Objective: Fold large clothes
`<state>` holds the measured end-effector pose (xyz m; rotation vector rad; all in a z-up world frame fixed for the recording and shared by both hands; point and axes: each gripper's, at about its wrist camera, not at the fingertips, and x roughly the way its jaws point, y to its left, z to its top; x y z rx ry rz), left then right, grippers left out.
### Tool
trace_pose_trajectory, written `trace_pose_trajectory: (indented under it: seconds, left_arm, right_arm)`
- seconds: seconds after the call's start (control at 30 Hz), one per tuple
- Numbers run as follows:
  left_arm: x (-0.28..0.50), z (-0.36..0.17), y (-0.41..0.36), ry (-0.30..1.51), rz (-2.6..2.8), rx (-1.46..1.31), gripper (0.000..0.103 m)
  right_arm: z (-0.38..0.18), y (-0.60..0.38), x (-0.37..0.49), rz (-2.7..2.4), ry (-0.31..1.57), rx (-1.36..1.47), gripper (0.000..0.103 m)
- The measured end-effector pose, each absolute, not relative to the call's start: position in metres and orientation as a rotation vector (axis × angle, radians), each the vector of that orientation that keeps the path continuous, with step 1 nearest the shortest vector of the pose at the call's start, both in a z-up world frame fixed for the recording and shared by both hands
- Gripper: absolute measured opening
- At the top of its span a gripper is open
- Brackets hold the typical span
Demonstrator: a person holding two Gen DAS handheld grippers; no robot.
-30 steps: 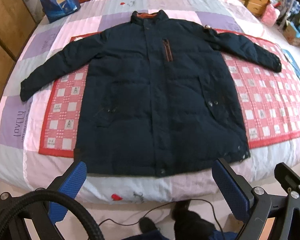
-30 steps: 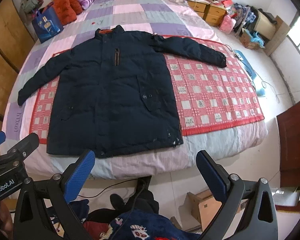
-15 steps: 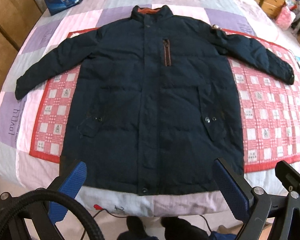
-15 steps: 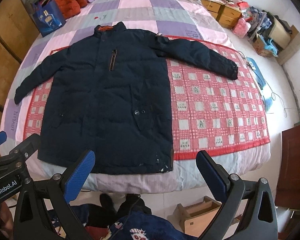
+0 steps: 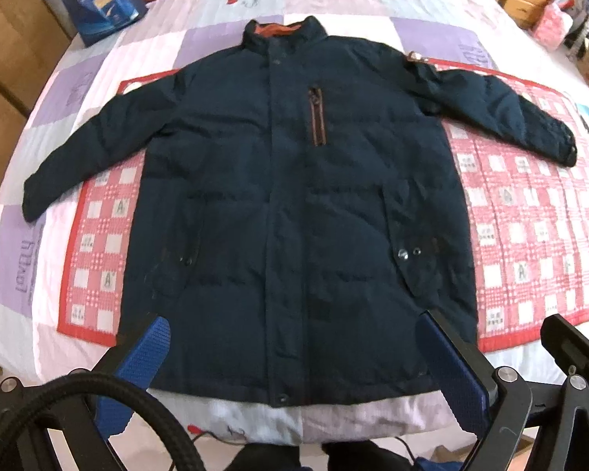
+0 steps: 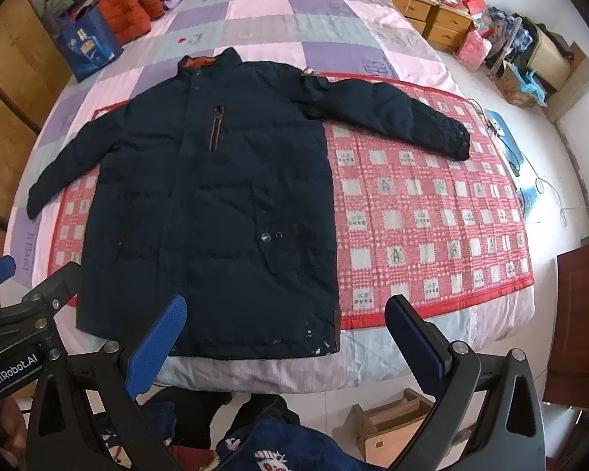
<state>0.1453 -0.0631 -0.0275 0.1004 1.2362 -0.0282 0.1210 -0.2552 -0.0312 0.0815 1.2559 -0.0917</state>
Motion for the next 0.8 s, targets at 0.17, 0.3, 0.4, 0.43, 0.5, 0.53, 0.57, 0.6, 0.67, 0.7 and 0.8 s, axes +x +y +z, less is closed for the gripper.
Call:
trace_pose_trajectory:
  seconds: [0.17, 0.3, 0.4, 0.43, 0.5, 0.53, 0.57, 0.6, 0.67, 0.7, 0.8]
  left_arm:
    - [0.156, -0.031, -0.061, 1.230, -0.050, 0.135, 0.102]
    - [0.161, -0.037, -0.053, 1.234, -0.049, 0.144, 0.102]
    - [0.164, -0.045, -0.047, 1.249, -0.051, 0.141, 0.102]
    - [0.165, -0.048, -0.045, 1.251, -0.050, 0.144, 0.102]
    - [0.168, -0.056, -0.042, 1.255, -0.047, 0.154, 0.102]
    - [0.169, -0.061, -0.041, 1.255, -0.047, 0.156, 0.102]
    - [0.170, -0.066, -0.040, 1.255, -0.049, 0.157, 0.102]
    - [0.172, -0.072, -0.038, 1.256, -0.051, 0.159, 0.102]
    - [0.176, -0.085, -0.036, 1.257, -0.053, 0.160, 0.102]
    - [0.178, -0.094, -0.034, 1.258, -0.055, 0.157, 0.102]
    - [0.189, -0.128, -0.028, 1.236, -0.077, 0.138, 0.102]
  right_arm:
    - [-0.033, -0.250, 0.126, -0.114, 1.260, 0.085, 0.103]
    - [-0.041, -0.243, 0.130, -0.115, 1.277, 0.094, 0.103]
    - [-0.047, -0.236, 0.135, -0.117, 1.287, 0.085, 0.103]
    - [-0.050, -0.234, 0.137, -0.116, 1.290, 0.084, 0.103]
    - [-0.057, -0.230, 0.140, -0.113, 1.302, 0.080, 0.103]
    - [-0.061, -0.227, 0.142, -0.112, 1.305, 0.079, 0.103]
    - [-0.066, -0.225, 0.143, -0.111, 1.307, 0.077, 0.103]
    - [-0.072, -0.223, 0.145, -0.111, 1.310, 0.076, 0.103]
    - [-0.086, -0.220, 0.151, -0.104, 1.315, 0.077, 0.103]
    - [-0.092, -0.219, 0.153, -0.102, 1.316, 0.078, 0.103]
    - [-0.125, -0.216, 0.164, -0.082, 1.301, 0.080, 0.103]
